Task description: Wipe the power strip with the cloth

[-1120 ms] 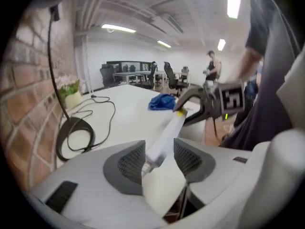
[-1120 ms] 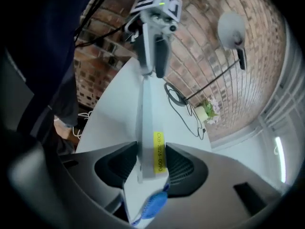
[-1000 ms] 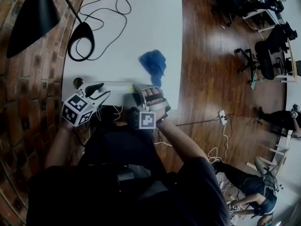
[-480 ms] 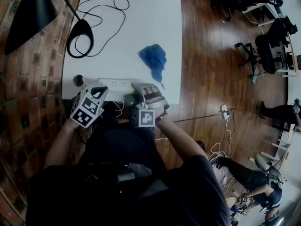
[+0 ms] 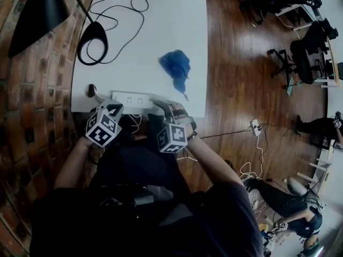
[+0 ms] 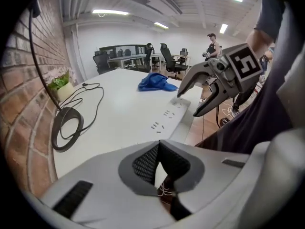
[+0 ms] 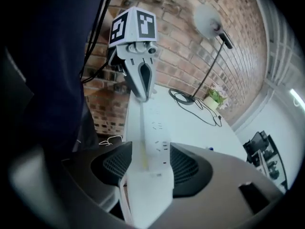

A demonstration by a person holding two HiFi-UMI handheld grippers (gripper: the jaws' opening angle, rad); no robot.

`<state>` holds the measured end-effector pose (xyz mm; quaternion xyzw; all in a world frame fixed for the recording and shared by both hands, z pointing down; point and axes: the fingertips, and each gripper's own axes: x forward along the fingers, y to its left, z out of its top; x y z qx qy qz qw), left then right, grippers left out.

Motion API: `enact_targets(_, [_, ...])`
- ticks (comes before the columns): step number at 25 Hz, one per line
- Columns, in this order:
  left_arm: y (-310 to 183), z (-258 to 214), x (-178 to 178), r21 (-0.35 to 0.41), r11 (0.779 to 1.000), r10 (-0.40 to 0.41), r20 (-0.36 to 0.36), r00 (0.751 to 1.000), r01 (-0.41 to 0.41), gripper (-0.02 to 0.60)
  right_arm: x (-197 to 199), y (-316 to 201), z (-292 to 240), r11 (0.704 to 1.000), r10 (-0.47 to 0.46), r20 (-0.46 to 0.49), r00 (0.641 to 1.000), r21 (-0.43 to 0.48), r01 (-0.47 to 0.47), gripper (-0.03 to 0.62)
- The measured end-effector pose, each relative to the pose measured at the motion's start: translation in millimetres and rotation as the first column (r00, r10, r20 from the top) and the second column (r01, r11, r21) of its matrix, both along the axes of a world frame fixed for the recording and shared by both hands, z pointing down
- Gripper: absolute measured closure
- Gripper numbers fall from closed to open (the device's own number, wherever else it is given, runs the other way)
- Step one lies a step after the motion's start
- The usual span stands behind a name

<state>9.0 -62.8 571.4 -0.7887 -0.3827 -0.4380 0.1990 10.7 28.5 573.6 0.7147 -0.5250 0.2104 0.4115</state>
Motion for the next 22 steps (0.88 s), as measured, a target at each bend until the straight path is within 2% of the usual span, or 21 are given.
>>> enact_targets(4, [2.1,-1.8,16.6,-0.079,0.994,-0.079,0.028,0.996,0.081,0.575,15.4,-3.9,-5.4,0.995,0.095,0.026,0.995,0.039,-0.096,0.337])
enact_targets(8, [2.4,-3.7,36.9,-0.137,0.968,-0.206,0.044,0.978,0.21,0.574,44.4,-11.1,-11.4,0.973,0.203,0.069,0.977,0.093,-0.209,0.338])
enact_targets(11, [-7.0,3.4,56.0,-0.146,0.947,-0.289,0.015,0.957,0.288,0.574,59.0,-11.0,-18.9,0.943,0.287,0.136,0.948,0.131,-0.304,0.338])
enact_targets(14, [-12.1,4.5,66.1,-0.151,0.942,-0.302,0.013,0.953,0.3,0.574,71.2,-7.9,-19.9,0.904,0.366,0.198,0.909,0.156,-0.398,0.338])
enact_targets(16, [-14.7,3.9,66.8,-0.164,0.939,-0.301,0.034,0.953,0.302,0.574,76.0,-8.1,-16.2,0.897,0.382,0.219,0.898,0.148,-0.417,0.338])
enact_targets(22, [-21.4,-5.4,69.9,-0.201,0.918,-0.337,0.062,0.94,0.342,0.572,79.1,-13.2,-6.2,0.907,0.374,0.221,0.901,0.117,-0.405,0.338])
